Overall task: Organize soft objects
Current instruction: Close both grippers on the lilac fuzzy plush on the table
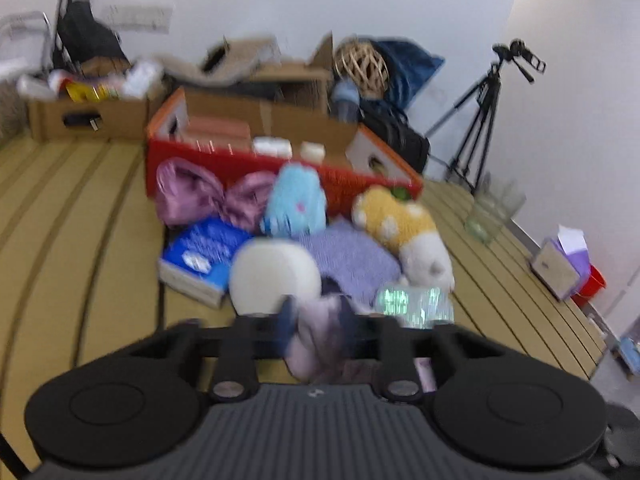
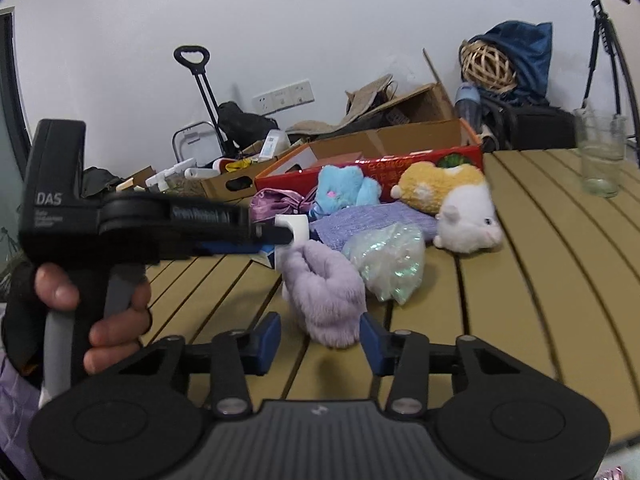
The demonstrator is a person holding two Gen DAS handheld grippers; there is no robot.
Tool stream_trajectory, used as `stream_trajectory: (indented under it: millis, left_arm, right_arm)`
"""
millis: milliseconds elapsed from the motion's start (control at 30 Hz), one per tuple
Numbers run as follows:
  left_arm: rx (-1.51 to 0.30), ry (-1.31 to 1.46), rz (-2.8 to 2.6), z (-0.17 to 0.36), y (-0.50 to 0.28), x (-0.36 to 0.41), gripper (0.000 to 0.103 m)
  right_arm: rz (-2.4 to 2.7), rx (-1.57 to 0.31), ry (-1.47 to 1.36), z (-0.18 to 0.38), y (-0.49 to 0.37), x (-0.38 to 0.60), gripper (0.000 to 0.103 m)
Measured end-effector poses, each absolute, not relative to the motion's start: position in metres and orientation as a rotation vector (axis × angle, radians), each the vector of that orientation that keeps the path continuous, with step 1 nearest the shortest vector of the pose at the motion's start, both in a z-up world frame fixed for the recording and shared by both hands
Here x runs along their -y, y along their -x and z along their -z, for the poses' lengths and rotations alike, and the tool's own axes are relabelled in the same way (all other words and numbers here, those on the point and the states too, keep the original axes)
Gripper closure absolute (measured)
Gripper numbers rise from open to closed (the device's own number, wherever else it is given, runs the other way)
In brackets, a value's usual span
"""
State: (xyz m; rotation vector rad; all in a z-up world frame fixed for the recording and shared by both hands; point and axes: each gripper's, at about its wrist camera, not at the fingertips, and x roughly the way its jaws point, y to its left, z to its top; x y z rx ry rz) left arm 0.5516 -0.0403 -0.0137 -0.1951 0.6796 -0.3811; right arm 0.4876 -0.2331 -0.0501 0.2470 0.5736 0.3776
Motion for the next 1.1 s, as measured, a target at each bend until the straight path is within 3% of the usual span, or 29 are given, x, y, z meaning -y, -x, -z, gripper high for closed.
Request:
stream_trajectory:
  millis: [100,267,333,400,467,767,833,867,900,967,1100]
  left_arm:
    - [-0.667,0.235,0.368,0.022,-0.531,0.027,0.097]
    - [-0.694,0.233,0.37,0.038,-0.477,0.016,0.094]
    - [-0.695,0.236,0.42,0.039,-0.462,0.011,0.081]
    - [-0.657,0.265,0.448,0.033,-0.457,0.003,0.046]
    - [-0.626,0.305,0.462,0.026,-0.46,-0.002,0.043]
    - [-0.677,0.33,0.464,0.038,-0.505,0.002,0.043]
    - [-0.703,0.342,0.472,0.045,-0.509,0.002,0.053]
    - [-0.71,0.345,0.487,0.047,-0.51,0.003,0.065]
    - [-0.707,0.349,0.493,0.047,-0.509,0.003,0.07]
    - [-0.693,0.343,0.5,0.046,-0.505,0.003,0.08]
    - [-0.676,0.361,0.518,0.032,-0.499,0.003,0.085]
  right_arm:
    - [-0.363,-0.581,-0.234,0.055,-0.503,0.23,0.068]
    - [-0.35,-0.569,-0.227,0.051,-0.473,0.233,0.056]
    - [-0.373,-0.583,-0.259,0.054,-0.461,0.236,0.056]
    - [-0.38,-0.588,-0.288,0.053,-0.458,0.238,0.056]
    - [-0.372,-0.564,-0.301,0.049,-0.461,0.239,0.054]
    - [-0.358,-0.596,-0.32,0.058,-0.488,0.223,0.054]
    - [-0.368,-0.614,-0.374,0.065,-0.491,0.226,0.054]
    - [-0.368,-0.63,-0.404,0.069,-0.494,0.228,0.055]
    - [-0.372,-0.643,-0.434,0.073,-0.496,0.231,0.056]
    - [-0.397,-0.656,-0.506,0.078,-0.5,0.235,0.068]
    - [-0.418,-0.633,-0.504,0.07,-0.502,0.236,0.077]
